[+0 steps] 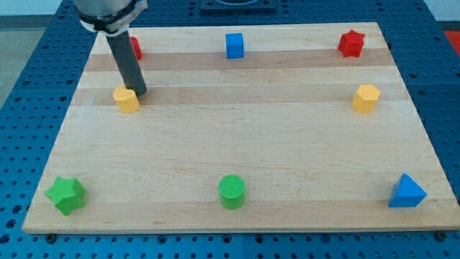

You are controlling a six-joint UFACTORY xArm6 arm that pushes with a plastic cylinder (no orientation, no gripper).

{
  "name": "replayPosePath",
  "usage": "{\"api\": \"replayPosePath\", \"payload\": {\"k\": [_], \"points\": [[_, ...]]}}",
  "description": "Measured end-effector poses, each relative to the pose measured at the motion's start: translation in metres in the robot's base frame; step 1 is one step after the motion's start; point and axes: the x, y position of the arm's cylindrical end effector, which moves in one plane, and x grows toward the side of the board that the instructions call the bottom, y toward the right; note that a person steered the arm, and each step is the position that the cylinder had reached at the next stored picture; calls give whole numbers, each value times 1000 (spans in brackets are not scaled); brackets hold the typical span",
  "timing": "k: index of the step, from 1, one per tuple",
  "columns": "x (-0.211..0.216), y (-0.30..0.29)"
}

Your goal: Move the yellow heart diagonal to the green circle

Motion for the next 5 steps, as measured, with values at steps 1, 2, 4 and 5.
{"api": "replayPosePath", "payload": {"k": [1,2,4,5], "points": [[1,-1],[3,-1],[18,-1],[19,-1]]}}
